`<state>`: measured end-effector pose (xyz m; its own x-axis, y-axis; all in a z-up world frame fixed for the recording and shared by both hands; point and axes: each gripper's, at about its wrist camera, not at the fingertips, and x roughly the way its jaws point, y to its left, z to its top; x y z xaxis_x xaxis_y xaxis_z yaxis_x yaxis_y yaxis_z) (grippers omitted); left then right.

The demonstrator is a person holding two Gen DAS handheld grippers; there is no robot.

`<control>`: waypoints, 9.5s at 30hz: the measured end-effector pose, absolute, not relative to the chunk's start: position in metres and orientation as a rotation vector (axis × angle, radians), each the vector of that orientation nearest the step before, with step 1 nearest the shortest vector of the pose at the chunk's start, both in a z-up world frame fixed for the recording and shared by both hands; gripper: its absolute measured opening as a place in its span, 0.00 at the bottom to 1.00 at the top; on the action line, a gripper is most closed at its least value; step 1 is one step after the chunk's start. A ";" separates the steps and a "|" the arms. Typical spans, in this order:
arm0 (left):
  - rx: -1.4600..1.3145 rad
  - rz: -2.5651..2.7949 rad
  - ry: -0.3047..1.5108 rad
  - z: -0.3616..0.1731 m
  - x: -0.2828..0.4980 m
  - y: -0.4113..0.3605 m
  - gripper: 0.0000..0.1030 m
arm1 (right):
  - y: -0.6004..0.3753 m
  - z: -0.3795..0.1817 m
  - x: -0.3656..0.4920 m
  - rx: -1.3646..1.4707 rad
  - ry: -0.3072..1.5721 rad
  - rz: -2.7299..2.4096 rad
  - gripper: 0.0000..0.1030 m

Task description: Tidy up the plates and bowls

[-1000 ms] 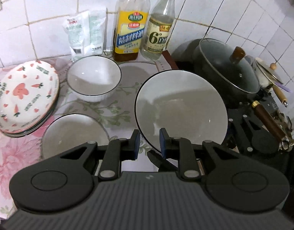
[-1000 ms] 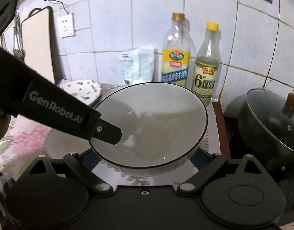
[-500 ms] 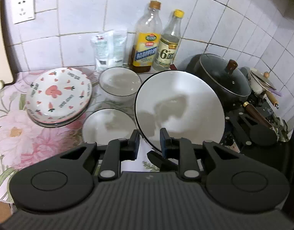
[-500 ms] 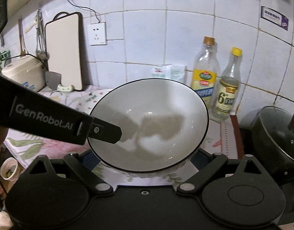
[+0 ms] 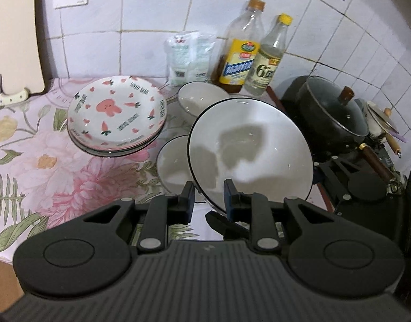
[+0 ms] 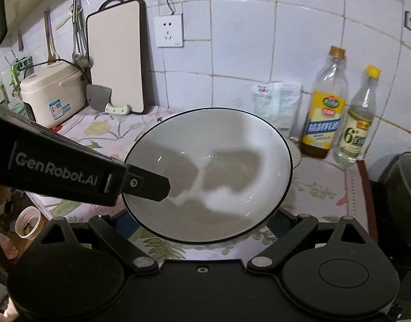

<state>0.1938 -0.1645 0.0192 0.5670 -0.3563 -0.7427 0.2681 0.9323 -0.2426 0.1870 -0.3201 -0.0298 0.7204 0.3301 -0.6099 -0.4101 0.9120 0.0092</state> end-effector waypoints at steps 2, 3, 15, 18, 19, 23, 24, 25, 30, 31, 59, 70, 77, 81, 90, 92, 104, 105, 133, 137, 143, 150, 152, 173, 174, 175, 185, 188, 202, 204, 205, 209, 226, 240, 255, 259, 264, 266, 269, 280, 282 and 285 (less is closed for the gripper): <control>-0.116 -0.363 0.910 0.013 0.201 -0.161 0.20 | -0.317 -0.035 0.193 -0.126 0.663 0.416 0.95; -0.119 -0.363 0.918 0.009 0.205 -0.160 0.20 | -0.315 -0.037 0.196 -0.127 0.672 0.417 0.95; -0.166 -0.357 0.997 -0.037 0.249 -0.155 0.21 | -0.308 -0.069 0.244 -0.174 0.780 0.435 0.95; -0.186 -0.369 1.042 -0.047 0.260 -0.154 0.21 | -0.304 -0.077 0.254 -0.210 0.815 0.440 0.95; -0.194 -0.372 1.051 -0.050 0.262 -0.154 0.21 | -0.302 -0.079 0.255 -0.240 0.817 0.438 0.95; -0.199 -0.371 1.059 -0.056 0.267 -0.155 0.21 | -0.299 -0.084 0.260 -0.285 0.813 0.433 0.95; -0.197 -0.371 1.059 -0.057 0.268 -0.155 0.21 | -0.299 -0.084 0.262 -0.283 0.818 0.435 0.95; -0.196 -0.371 1.061 -0.057 0.269 -0.155 0.21 | -0.299 -0.085 0.264 -0.282 0.823 0.438 0.95; -0.182 -0.372 1.067 -0.060 0.271 -0.155 0.21 | -0.299 -0.091 0.268 -0.277 0.828 0.448 0.96; -0.178 -0.373 1.067 -0.060 0.272 -0.155 0.21 | -0.298 -0.091 0.268 -0.280 0.825 0.448 0.96; -0.083 -0.401 0.883 -0.008 0.220 -0.145 0.43 | -0.352 -0.039 0.202 -0.242 0.562 0.453 0.98; -0.032 -0.475 0.800 0.030 0.194 -0.150 0.46 | -0.410 -0.003 0.199 -0.045 0.545 0.423 0.98; -0.025 -0.498 0.749 0.037 0.210 -0.159 0.46 | -0.422 0.005 0.211 0.015 0.537 0.423 0.98; -0.037 -0.473 0.712 0.031 0.232 -0.163 0.53 | -0.425 0.004 0.230 0.064 0.542 0.440 0.98; -0.108 -0.476 0.696 -0.008 0.286 -0.162 0.53 | -0.428 -0.016 0.287 0.158 0.622 0.446 0.98; -0.116 -0.485 0.706 -0.015 0.299 -0.166 0.53 | -0.429 -0.023 0.301 0.177 0.641 0.444 0.98; -0.038 -0.478 0.871 -0.059 0.384 -0.206 0.47 | -0.429 -0.067 0.373 0.265 0.761 0.404 0.91; -0.035 -0.471 0.875 -0.060 0.386 -0.207 0.46 | -0.429 -0.069 0.378 0.270 0.765 0.399 0.90; -0.104 -0.367 0.932 -0.088 0.411 -0.209 0.24 | -0.426 -0.106 0.415 0.376 0.835 0.291 0.18; -0.113 -0.377 0.891 -0.070 0.396 -0.204 0.24 | -0.426 -0.089 0.401 0.374 0.801 0.284 0.18; -0.108 -0.394 0.838 -0.034 0.364 -0.194 0.24 | -0.429 -0.061 0.373 0.399 0.768 0.319 0.18; -0.158 -0.418 0.795 -0.004 0.320 -0.178 0.24 | -0.421 -0.027 0.332 0.373 0.705 0.338 0.18; -0.160 -0.421 0.798 0.001 0.308 -0.176 0.24 | -0.418 -0.020 0.321 0.357 0.698 0.342 0.18; -0.193 -0.401 0.904 -0.012 0.246 -0.146 0.24 | -0.388 -0.022 0.272 0.288 0.716 0.403 0.18; -0.194 -0.396 0.910 -0.015 0.246 -0.146 0.24 | -0.386 -0.024 0.271 0.284 0.719 0.405 0.18; -0.195 -0.394 0.916 -0.017 0.246 -0.145 0.24 | -0.385 -0.026 0.271 0.281 0.723 0.406 0.18; -0.210 -0.389 0.968 -0.048 0.263 -0.142 0.24 | -0.374 -0.053 0.278 0.218 0.757 0.385 0.18; -0.217 -0.396 0.983 -0.057 0.269 -0.142 0.24 | -0.368 -0.062 0.278 0.155 0.757 0.373 0.18; -0.177 -0.390 0.940 -0.068 0.273 -0.134 0.31 | -0.340 -0.075 0.264 -0.153 0.625 0.302 0.16; -0.198 -0.404 0.918 -0.066 0.270 -0.130 0.37 | -0.338 -0.076 0.261 -0.177 0.615 0.300 0.16; -0.209 -0.414 0.907 -0.064 0.269 -0.127 0.38 | -0.339 -0.076 0.259 -0.174 0.616 0.299 0.16; -0.214 -0.428 0.859 -0.058 0.257 -0.121 0.40 | -0.343 -0.073 0.255 -0.126 0.623 0.315 0.22; -0.091 -0.503 0.654 -0.023 0.179 -0.118 0.53 | -0.346 -0.042 0.158 -0.172 0.418 0.409 0.48; -0.062 -0.513 0.509 -0.033 0.132 -0.105 0.59 | -0.348 -0.062 0.109 -0.144 0.383 0.392 0.66; -0.112 -0.534 0.491 -0.079 0.138 -0.108 0.63 | -0.340 -0.106 0.119 -0.096 0.423 0.402 0.72; -0.176 -0.539 0.489 -0.091 0.147 -0.104 0.70 | -0.337 -0.119 0.131 -0.082 0.432 0.400 0.84; -0.254 -0.539 0.515 -0.107 0.163 -0.097 0.73 | -0.337 -0.135 0.149 -0.054 0.435 0.389 0.89; -0.287 -0.536 0.533 -0.113 0.172 -0.096 0.74 | -0.337 -0.141 0.159 -0.045 0.447 0.384 0.89; -0.338 -0.535 0.555 -0.122 0.185 -0.096 0.76 | -0.336 -0.149 0.172 -0.039 0.449 0.369 0.92; -0.518 -0.625 0.695 -0.133 0.240 -0.104 0.89 | -0.326 -0.161 0.212 0.001 0.506 0.344 0.96; -0.541 -0.635 0.708 -0.134 0.245 -0.102 0.89 | -0.326 -0.161 0.218 0.028 0.518 0.355 0.96; -0.571 -0.651 0.724 -0.136 0.252 -0.100 0.89 | -0.325 -0.162 0.224 0.048 0.517 0.361 0.98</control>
